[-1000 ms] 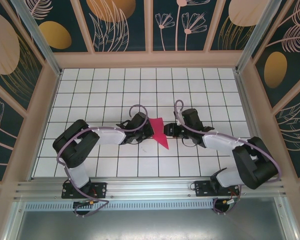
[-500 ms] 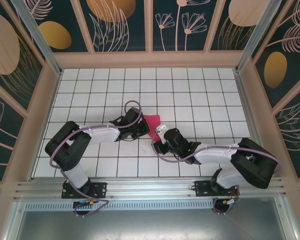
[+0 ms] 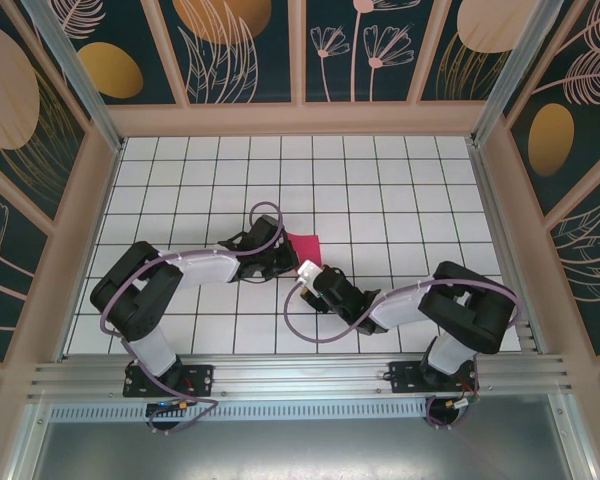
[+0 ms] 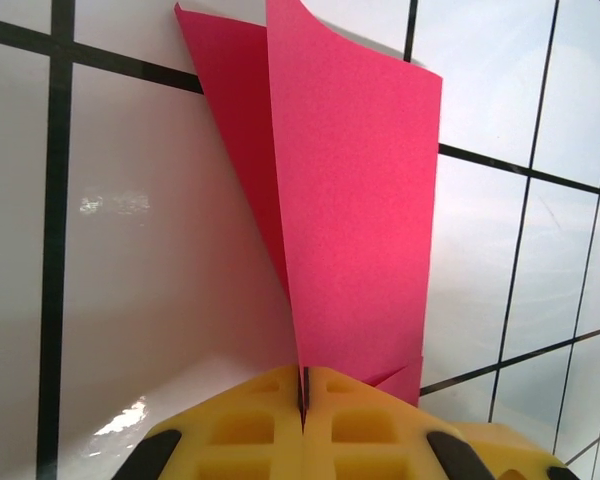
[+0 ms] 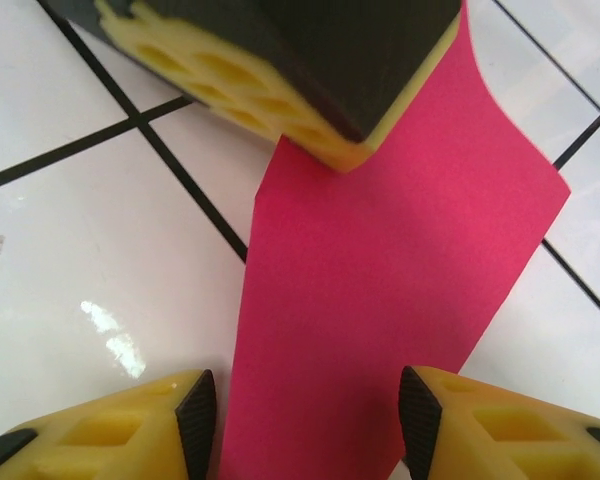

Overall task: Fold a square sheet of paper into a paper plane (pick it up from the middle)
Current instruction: Fold the wing for the fifth time at the center of the table.

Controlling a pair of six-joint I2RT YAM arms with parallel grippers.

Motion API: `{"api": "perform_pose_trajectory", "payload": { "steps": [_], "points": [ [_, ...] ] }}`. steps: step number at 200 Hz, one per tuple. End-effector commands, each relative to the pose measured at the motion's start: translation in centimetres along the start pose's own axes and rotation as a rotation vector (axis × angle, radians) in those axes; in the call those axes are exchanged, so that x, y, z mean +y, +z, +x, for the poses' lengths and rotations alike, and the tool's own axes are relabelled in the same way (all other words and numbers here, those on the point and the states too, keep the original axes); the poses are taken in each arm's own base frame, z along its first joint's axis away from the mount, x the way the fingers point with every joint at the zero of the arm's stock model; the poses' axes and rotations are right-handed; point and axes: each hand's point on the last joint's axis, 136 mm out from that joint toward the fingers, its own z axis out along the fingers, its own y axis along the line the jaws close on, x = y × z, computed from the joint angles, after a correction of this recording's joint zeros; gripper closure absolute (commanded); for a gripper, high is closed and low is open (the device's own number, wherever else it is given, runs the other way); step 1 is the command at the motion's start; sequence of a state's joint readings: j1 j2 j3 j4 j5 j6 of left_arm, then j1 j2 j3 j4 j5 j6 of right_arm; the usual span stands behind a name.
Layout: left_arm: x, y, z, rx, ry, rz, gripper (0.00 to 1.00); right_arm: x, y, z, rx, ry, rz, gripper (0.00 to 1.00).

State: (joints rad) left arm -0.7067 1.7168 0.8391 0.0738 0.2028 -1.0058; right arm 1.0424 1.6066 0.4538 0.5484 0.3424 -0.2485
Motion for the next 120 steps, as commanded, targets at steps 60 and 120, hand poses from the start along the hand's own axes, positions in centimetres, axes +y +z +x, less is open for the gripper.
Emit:
{"api": "perform_pose_trajectory", "payload": {
  "steps": [60, 120],
  "points": [
    [0.3, 0.6, 0.2, 0.031, 0.007, -0.010, 0.97, -0.9, 1.2, -0.8, -0.037, -0.062, 0.097, 0.66],
    [0.1, 0.4, -0.1, 0.020, 0.009, -0.013, 0.90, -0.7, 1.0, -0.8, -0.051, 0.007, 0.073, 0.88]
  ]
}}
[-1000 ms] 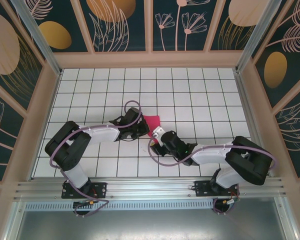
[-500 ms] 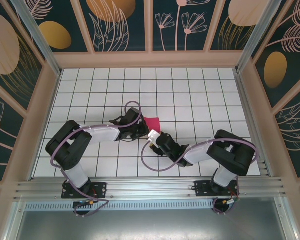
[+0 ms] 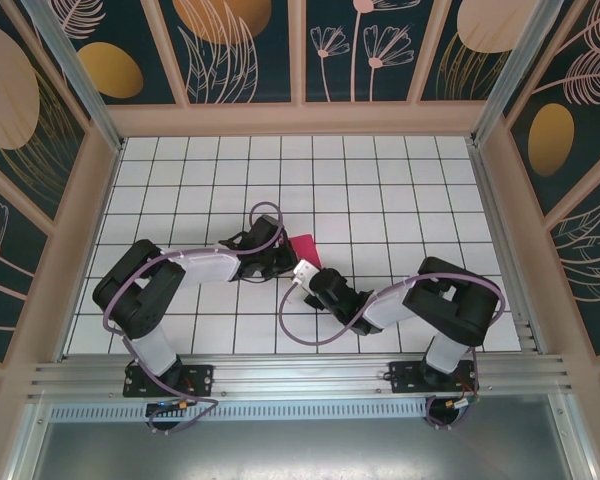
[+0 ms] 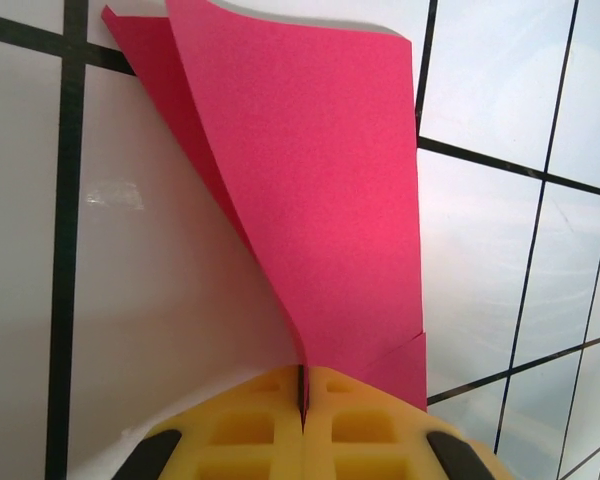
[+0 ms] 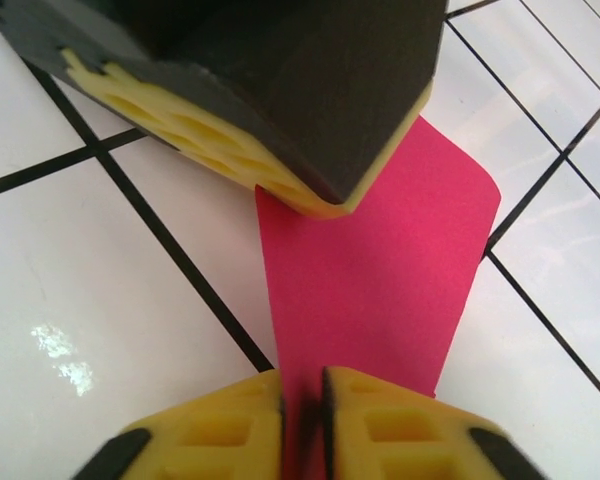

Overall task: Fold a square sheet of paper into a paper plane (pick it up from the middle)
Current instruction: Fold the wing for the fifth time at the center of the table.

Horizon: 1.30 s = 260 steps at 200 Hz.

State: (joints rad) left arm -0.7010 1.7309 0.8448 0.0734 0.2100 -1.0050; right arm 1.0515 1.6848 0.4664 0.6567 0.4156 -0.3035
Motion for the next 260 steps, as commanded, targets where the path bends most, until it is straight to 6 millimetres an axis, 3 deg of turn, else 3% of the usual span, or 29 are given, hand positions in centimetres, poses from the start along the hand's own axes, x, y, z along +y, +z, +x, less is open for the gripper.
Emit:
{"api": "perform_pose_trajectory", "payload": {
  "steps": [1, 34, 47, 66, 96, 144, 194, 260],
  "points": [
    [0.0, 0.1, 0.0, 0.013, 0.014, -0.010, 0.90, -0.1, -0.1, -0.3, -0.021, 0.054, -0.001, 0.88],
    [0.1, -0.4, -0.6, -0.021, 0.000, -0.018, 0.73, 0.9, -0.1, -0.7, -0.025, 0.171, -0.098, 0.97],
    [-0.8, -1.8, -1.5, -0.070, -0.003, 0.009, 0.68, 0.9, -0.1, -0.9, -0.032, 0.254, -0.134, 0.98],
    [-1.0, -3.2, -2.4, -0.136, -0.021, 0.023, 0.45, 1.1, -0.4, -1.3, -0.043, 0.387, -0.223, 0.98],
    [-1.5, -5.4, -3.5, -0.222, -0.024, 0.056, 0.38, 1.1, -0.7, -1.6, -0.059, 0.561, -0.332, 0.99],
    [-2.5, -6.6, -3.6, -0.254, 0.010, 0.120, 0.38, 0.0, -1.1, -1.7, -0.073, 0.814, -0.467, 0.99],
    [-3.8, -5.0, -2.2, -0.167, 0.053, 0.218, 0.42, -0.8, -1.0, -1.0, -0.041, 0.999, -0.581, 0.99],
    [-4.8, -2.5, -0.9, -0.053, 0.059, 0.272, 0.49, -0.8, 0.1, 1.2, 0.033, 1.131, -0.561, 0.99]
  ]
}}
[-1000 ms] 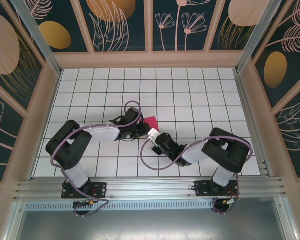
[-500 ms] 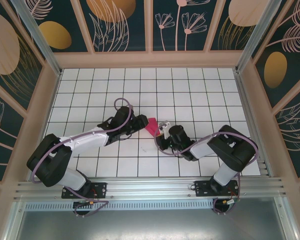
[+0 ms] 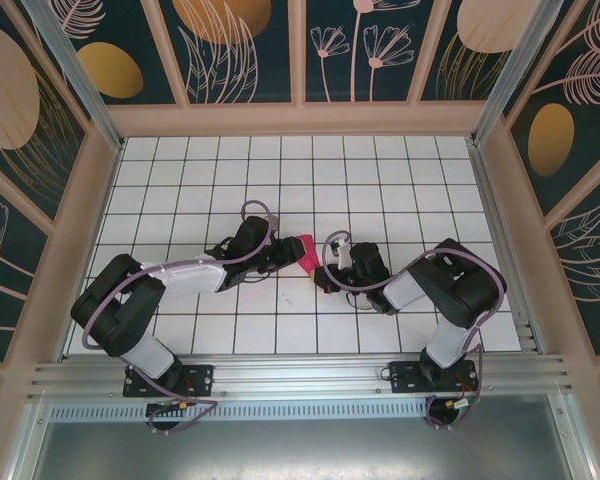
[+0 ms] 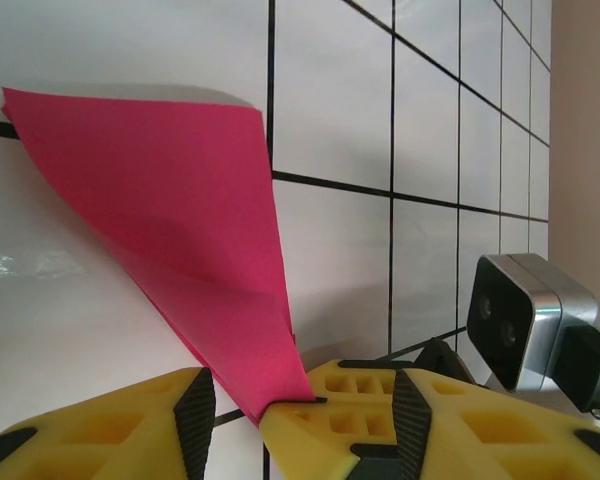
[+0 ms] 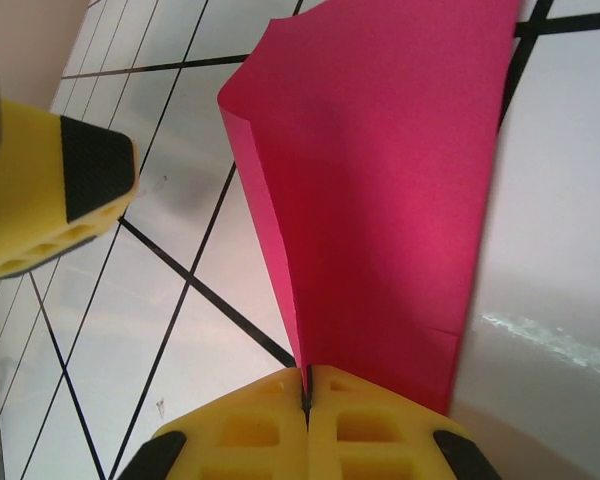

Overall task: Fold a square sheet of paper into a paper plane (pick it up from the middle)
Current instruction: Fold the wing for the fifth time at the center of the table.

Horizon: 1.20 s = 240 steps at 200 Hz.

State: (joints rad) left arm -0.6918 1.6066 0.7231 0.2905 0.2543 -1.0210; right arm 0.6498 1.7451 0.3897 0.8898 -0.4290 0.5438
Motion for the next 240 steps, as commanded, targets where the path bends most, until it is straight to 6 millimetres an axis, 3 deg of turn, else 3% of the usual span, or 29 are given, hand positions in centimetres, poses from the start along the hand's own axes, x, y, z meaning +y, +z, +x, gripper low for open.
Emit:
{"api": "perform_pose_trajectory", "payload": {
  "steps": [1, 34, 64, 146, 206, 240],
  "points": [
    [-1.7, 0.8, -0.1, 0.030, 0.025, 0.072, 0.49, -0.5, -0.1, 0.4, 0.004, 0.081, -0.013, 0.99],
    [-1.9, 1.7, 0.4, 0.062, 0.020, 0.088, 0.51, -1.0, 0.0, 0.9, 0.010, 0.109, 0.002, 0.98],
    [-3.7, 1.9, 0.0, 0.067, 0.024, 0.158, 0.52, -1.3, -0.1, 1.1, 0.014, 0.114, 0.012, 0.97],
    [-0.8, 5.4, 0.5, 0.104, 0.008, 0.074, 0.54, -1.0, -0.1, 0.9, 0.025, 0.121, 0.014, 0.92],
    [-0.5, 5.8, 0.5, 0.115, 0.030, 0.054, 0.55, 0.0, -1.1, 0.4, 0.059, 0.130, 0.037, 0.74],
    [-0.5, 5.8, 0.7, 0.122, 0.037, 0.057, 0.55, -0.2, -1.6, 0.6, 0.078, 0.151, 0.077, 0.72]
  ]
}}
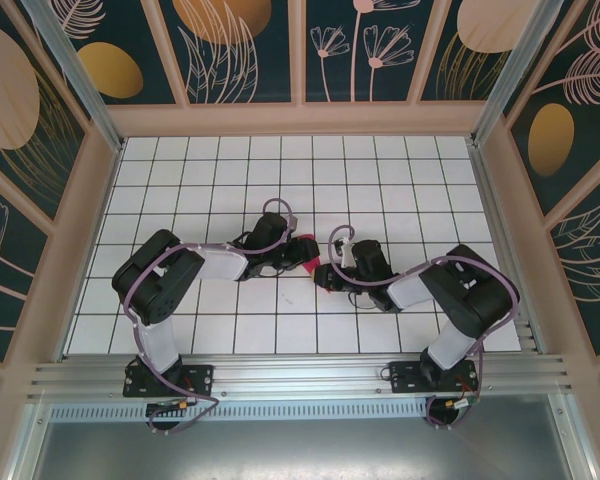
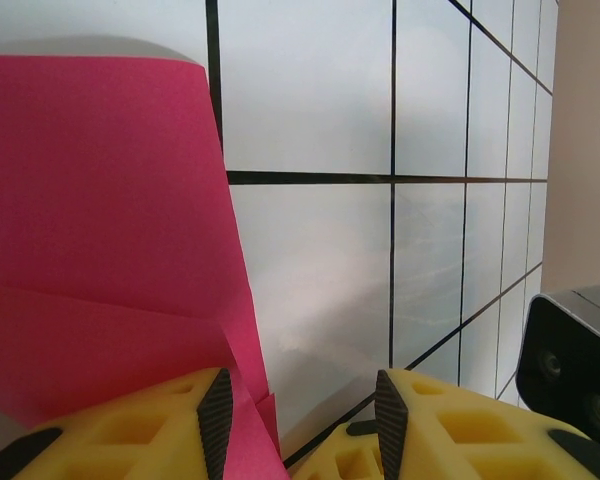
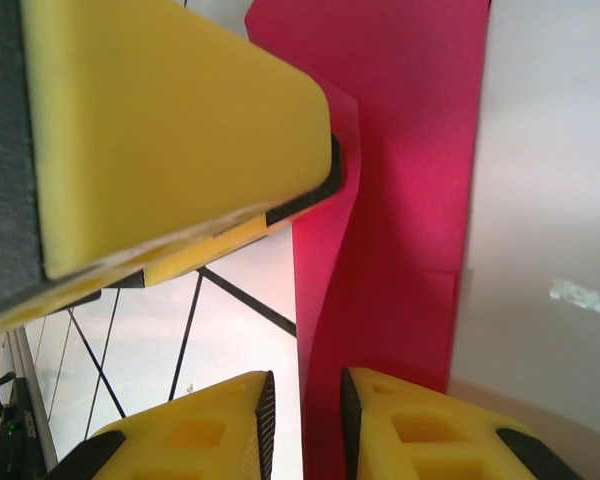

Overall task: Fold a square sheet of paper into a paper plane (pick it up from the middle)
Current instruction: Fold the wing for the fifth time at the center of the table.

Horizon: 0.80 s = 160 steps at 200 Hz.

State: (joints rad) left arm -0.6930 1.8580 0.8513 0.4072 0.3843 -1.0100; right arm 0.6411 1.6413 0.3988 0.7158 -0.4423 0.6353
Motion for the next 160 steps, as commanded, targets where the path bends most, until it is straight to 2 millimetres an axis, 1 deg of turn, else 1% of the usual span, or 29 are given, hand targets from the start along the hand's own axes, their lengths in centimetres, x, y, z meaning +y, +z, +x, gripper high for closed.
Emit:
{"api": "perform_pose_trajectory", "payload": {
  "steps": [1, 30, 46, 60, 76, 106, 119, 129, 139, 160],
  "points": [
    [0.0, 0.4, -0.1, 0.009, 0.027, -0.007, 0.55, -0.5, -0.5, 0.3, 0.030, 0.030, 0.049, 0.72],
    [0.0, 0.5, 0.0, 0.014, 0.030, -0.010, 0.55, -0.6, -0.9, 0.6, 0.043, 0.047, 0.055, 0.72],
    [0.2, 0.6, 0.1, 0.020, 0.031, -0.015, 0.55, -0.5, -1.0, 0.7, 0.046, 0.050, 0.059, 0.78],
    [0.1, 0.6, 0.1, 0.022, 0.035, -0.014, 0.55, -1.2, -1.1, 0.7, 0.043, 0.070, 0.087, 0.84],
    [0.0, 0.5, 0.0, 0.022, 0.038, -0.016, 0.55, -1.7, -1.3, 0.8, 0.037, 0.095, 0.085, 0.87],
    [-0.1, 0.6, -0.1, 0.026, 0.044, -0.020, 0.55, -1.8, -1.4, 1.2, 0.044, 0.125, 0.051, 0.93],
    [-0.1, 0.6, 0.0, 0.029, 0.046, -0.024, 0.55, -1.8, -1.3, 1.4, 0.055, 0.131, 0.046, 0.93],
    [0.0, 0.7, 0.0, 0.031, 0.046, -0.026, 0.55, -2.1, -1.3, 1.7, 0.063, 0.140, 0.050, 0.90],
    [0.2, 0.7, 0.1, 0.034, 0.046, -0.031, 0.55, -2.2, -1.3, 1.9, 0.068, 0.141, 0.050, 0.89],
    [0.6, 0.9, 0.3, 0.043, 0.041, -0.045, 0.55, -1.9, -1.5, 1.7, 0.066, 0.139, 0.046, 0.87]
  ]
}}
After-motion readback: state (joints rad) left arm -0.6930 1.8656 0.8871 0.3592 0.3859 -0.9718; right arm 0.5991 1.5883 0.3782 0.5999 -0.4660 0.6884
